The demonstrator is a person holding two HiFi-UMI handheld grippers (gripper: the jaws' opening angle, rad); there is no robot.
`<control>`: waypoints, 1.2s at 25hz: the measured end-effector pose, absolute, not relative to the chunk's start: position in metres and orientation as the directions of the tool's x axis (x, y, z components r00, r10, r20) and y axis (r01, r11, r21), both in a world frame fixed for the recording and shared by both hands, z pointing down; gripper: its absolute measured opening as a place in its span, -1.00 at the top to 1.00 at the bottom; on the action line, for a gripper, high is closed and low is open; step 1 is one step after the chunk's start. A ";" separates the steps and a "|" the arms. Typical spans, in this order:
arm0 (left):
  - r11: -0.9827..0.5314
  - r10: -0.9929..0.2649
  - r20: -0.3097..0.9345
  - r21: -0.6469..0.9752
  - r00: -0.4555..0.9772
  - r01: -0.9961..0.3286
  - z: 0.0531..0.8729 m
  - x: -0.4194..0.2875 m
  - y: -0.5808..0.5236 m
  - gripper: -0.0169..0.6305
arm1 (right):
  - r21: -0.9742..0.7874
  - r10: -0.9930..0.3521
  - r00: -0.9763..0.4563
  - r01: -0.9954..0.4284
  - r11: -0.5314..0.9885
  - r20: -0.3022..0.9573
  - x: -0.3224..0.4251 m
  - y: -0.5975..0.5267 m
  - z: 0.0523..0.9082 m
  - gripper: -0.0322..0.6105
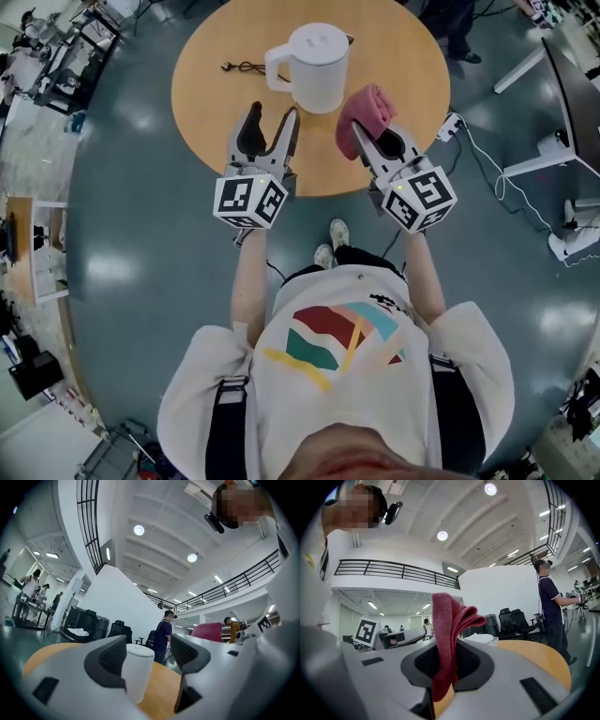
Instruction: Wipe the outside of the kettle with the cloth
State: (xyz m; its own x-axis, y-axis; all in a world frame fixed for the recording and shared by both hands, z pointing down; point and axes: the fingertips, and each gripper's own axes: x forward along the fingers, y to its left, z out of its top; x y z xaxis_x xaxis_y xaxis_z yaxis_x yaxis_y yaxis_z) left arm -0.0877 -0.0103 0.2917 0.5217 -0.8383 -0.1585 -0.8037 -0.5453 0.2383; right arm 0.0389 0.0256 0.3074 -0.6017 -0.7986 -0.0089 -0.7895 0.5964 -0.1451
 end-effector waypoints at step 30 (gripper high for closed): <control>-0.775 -0.626 0.151 -0.017 0.765 -0.632 0.403 -0.094 -0.217 0.24 | 0.025 -0.748 -0.627 -0.762 0.647 0.216 -0.066 -0.145 0.377 0.75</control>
State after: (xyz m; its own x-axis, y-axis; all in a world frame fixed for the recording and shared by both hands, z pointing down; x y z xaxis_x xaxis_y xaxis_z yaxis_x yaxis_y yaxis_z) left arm -0.0937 -0.2168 0.4032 0.7648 -0.6265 0.1505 -0.6316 -0.7751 -0.0166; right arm -0.0661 -0.1445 0.3772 -0.6272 -0.7482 0.2164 -0.7624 0.6466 0.0254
